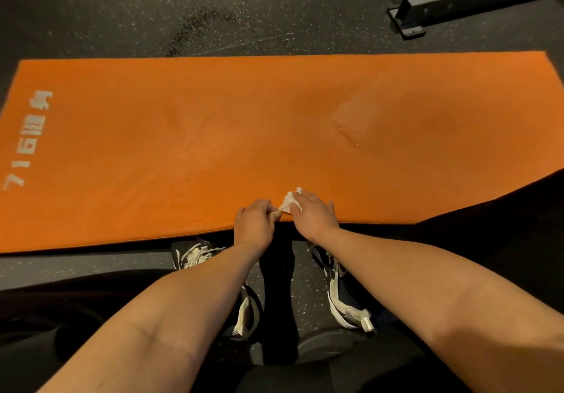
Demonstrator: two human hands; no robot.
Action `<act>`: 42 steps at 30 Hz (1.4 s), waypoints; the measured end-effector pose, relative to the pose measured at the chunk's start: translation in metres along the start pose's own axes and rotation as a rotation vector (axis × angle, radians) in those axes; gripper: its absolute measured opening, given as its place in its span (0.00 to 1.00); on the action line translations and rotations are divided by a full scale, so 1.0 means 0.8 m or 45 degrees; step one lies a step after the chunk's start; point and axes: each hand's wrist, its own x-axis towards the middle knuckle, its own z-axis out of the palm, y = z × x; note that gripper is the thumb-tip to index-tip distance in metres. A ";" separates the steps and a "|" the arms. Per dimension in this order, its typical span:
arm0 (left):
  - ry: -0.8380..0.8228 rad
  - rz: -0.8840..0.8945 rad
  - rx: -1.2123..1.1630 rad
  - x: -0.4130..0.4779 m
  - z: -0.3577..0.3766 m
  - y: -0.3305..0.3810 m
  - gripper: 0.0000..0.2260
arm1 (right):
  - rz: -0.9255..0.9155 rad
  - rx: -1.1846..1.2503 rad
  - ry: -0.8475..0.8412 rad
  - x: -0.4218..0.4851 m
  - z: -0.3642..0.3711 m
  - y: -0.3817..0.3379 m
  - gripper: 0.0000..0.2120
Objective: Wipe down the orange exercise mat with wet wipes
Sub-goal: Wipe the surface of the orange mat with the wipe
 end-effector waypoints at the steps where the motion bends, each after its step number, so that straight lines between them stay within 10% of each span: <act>1: 0.034 -0.035 -0.013 0.001 -0.005 -0.001 0.06 | -0.023 0.017 0.003 0.001 0.001 -0.003 0.25; 23: 0.162 -0.442 0.204 -0.030 -0.087 -0.091 0.03 | -0.384 0.129 -0.123 0.023 0.074 -0.107 0.24; 30: -0.075 -0.101 0.016 0.008 -0.063 -0.056 0.23 | -0.300 0.112 -0.019 0.013 0.058 -0.069 0.22; 42: -0.152 0.075 0.428 0.024 0.000 -0.006 0.21 | -0.115 -0.031 0.185 0.026 0.023 0.007 0.22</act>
